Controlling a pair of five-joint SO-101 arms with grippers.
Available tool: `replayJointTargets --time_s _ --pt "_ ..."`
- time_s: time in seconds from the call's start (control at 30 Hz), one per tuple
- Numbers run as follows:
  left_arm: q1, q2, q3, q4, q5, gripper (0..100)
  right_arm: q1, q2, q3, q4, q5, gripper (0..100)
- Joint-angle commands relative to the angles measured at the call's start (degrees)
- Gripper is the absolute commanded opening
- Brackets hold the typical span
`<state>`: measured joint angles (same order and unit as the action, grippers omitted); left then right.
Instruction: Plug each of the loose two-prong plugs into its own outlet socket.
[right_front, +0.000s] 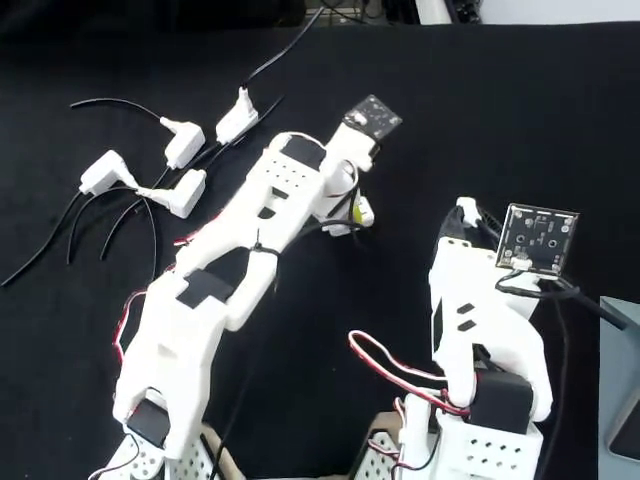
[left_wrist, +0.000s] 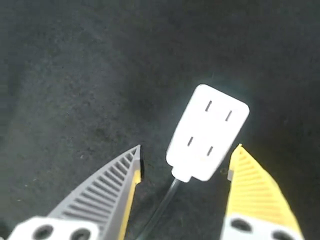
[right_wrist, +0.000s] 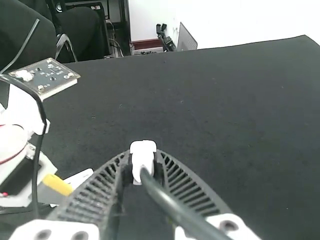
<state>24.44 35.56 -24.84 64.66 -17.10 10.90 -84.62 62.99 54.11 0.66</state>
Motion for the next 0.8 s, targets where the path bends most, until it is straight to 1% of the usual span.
replayJointTargets --time_s 0.0,0.13,0.27,0.47,0.57,0.7,0.77 --pt "-0.22 1.49 -4.09 -1.93 0.44 28 0.35 -0.22 -0.31 -1.32 0.53 1.4" --pt "-0.48 4.84 -5.49 -4.31 -1.05 28 0.35 -0.22 -0.31 -1.32 0.53 1.4" --pt "-0.04 6.42 -6.29 -4.04 -1.05 27 0.35 -0.22 -0.31 -1.32 0.53 1.4" --pt "2.68 5.71 -6.81 0.09 -1.41 8 0.35 -0.22 -0.31 -1.32 0.53 1.4" --pt "3.03 4.66 -6.81 3.52 -1.05 3 0.35 -0.22 -0.48 -1.32 0.53 1.4" --pt "2.59 -0.53 -6.2 12.75 -0.97 3 0.35 -0.22 -0.66 -1.32 0.53 1.4" --pt "2.51 -3.52 -5.05 16.88 0.62 3 0.35 -0.22 -0.66 -1.32 0.53 1.4"
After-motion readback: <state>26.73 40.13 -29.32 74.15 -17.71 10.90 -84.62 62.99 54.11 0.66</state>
